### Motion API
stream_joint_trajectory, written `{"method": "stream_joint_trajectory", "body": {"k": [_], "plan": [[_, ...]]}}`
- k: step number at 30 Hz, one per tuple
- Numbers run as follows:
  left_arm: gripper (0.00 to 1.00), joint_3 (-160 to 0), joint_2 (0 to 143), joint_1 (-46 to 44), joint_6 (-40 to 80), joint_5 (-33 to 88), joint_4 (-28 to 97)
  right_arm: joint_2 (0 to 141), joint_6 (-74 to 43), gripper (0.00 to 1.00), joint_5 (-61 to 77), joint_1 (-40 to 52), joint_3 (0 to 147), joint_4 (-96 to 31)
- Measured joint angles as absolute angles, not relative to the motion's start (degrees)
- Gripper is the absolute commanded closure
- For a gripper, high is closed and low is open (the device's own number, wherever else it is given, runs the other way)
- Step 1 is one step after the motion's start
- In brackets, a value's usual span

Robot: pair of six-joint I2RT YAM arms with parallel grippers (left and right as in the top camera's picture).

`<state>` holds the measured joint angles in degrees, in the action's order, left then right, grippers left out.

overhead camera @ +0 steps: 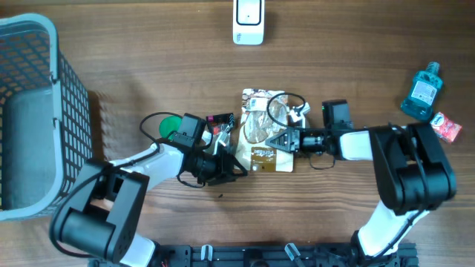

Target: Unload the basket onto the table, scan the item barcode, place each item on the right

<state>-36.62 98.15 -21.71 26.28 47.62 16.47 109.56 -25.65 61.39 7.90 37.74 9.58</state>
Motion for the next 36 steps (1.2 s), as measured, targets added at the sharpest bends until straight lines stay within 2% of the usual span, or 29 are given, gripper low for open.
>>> {"method": "stream_joint_trajectory", "body": {"k": [7,9,14,19,22,24,28,31,36], "plan": [[0.0,-37.41,96.92,-21.91,26.46,51.42,16.34,99.15,-22.72,0.91,60.31,7.84,37.63,4.6],[0.0,-37.41,96.92,-21.91,26.46,51.44,16.34,94.7,-22.52,0.95,60.2,7.33,37.63,3.33],[0.0,-37.41,96.92,-21.91,26.46,51.4,16.34,84.9,-21.21,0.95,57.98,1.56,37.63,-3.6],[0.0,-38.09,96.6,-22.2,26.5,50.41,17.26,81.76,-19.29,0.95,56.8,-2.24,37.65,-8.67],[0.0,-40.42,94.5,-22.68,26.48,44.66,22.0,81.62,-17.76,0.95,56.42,-2.37,38.7,-14.68],[0.0,-43.99,92.51,-22.63,26.06,33.65,29.17,81.62,-16.32,0.95,55.64,-2.35,41.12,-18.52],[0.0,-51.66,88.51,-22.33,23.86,19.07,41.06,81.62,-13.47,0.96,52.69,-2.35,46.35,-26.3],[0.0,-58.54,81.82,-22.33,22.06,11.7,44.07,81.62,-10.52,0.96,51.77,-2.37,50.33,-33.41],[0.0,-61.25,74.15,-22.33,20.64,7.05,45.04,80.75,-4.08,0.95,53.82,-2.37,56.4,-47.51]]}}
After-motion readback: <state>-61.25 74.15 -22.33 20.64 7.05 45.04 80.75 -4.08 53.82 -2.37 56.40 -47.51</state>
